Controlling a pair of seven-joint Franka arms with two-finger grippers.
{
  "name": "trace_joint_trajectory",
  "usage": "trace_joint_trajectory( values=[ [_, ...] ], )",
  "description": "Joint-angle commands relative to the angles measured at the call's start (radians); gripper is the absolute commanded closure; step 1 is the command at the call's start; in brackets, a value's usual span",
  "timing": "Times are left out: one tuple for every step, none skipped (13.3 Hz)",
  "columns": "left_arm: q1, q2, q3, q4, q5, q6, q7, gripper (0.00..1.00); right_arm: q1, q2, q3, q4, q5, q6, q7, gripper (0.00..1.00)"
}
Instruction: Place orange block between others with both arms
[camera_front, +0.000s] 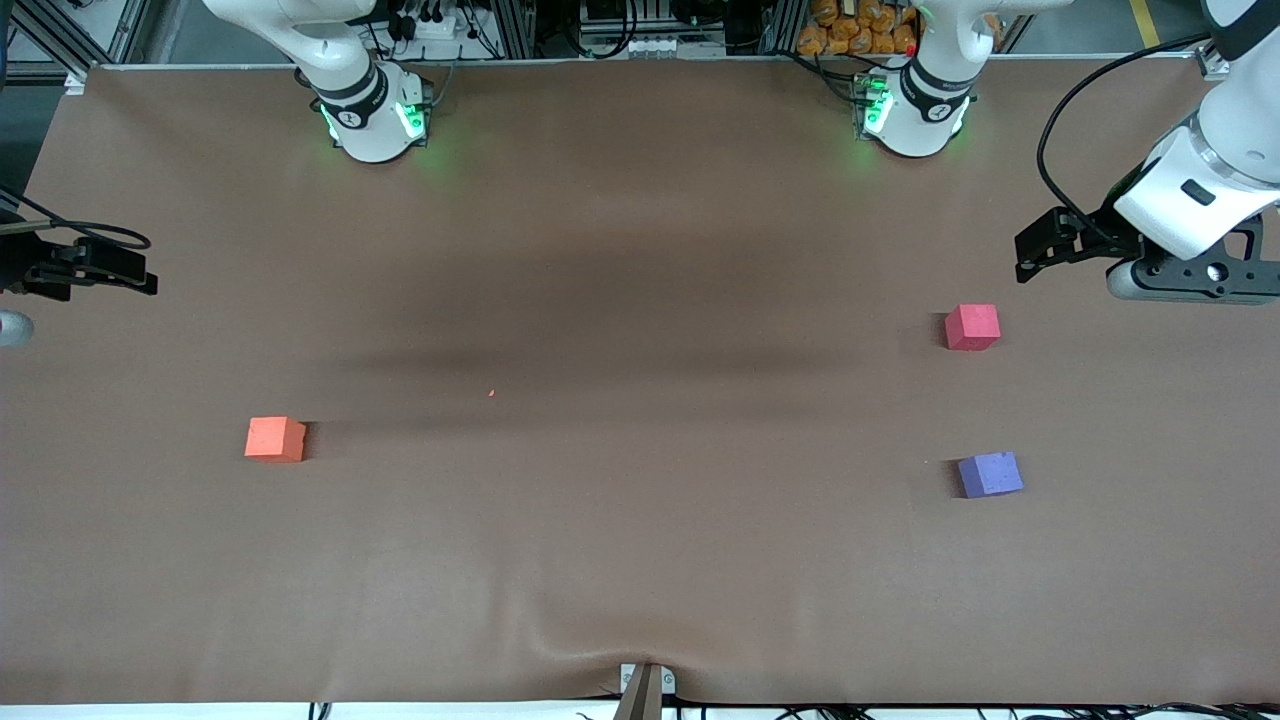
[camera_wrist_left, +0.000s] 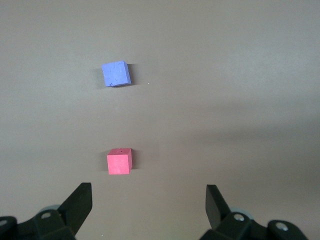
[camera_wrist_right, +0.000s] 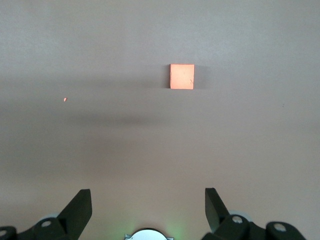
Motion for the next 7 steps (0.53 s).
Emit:
trace_joint_trajectory(
  values=[
    [0.008,0.003,-0.002,0.019,-0.012,-0.024,0.008,0.00,0.002,-0.021,0.005,-0.006,-0.011,-0.009,0.017,0.00],
    [0.008,0.001,-0.002,0.020,-0.011,-0.024,0.008,0.00,0.002,-0.021,0.005,-0.006,-0.011,-0.009,0.017,0.00],
    [0.007,0.003,-0.002,0.020,-0.008,-0.024,0.008,0.00,0.002,-0.021,0.005,-0.006,-0.011,-0.009,0.017,0.00],
    [0.004,0.001,-0.002,0.020,-0.005,-0.024,0.008,0.00,0.002,-0.021,0.005,-0.006,-0.011,-0.009,0.017,0.00],
    [0.002,0.003,-0.002,0.020,-0.003,-0.024,0.008,0.00,0.002,-0.021,0.006,-0.006,-0.011,-0.009,0.017,0.00],
    [0.002,0.001,-0.002,0.020,-0.003,-0.024,0.007,0.00,0.004,-0.021,0.006,-0.006,-0.011,-0.009,0.017,0.00],
    [0.004,0.003,-0.002,0.020,-0.003,-0.024,0.008,0.00,0.002,-0.021,0.006,-0.006,-0.011,-0.009,0.017,0.00]
  ],
)
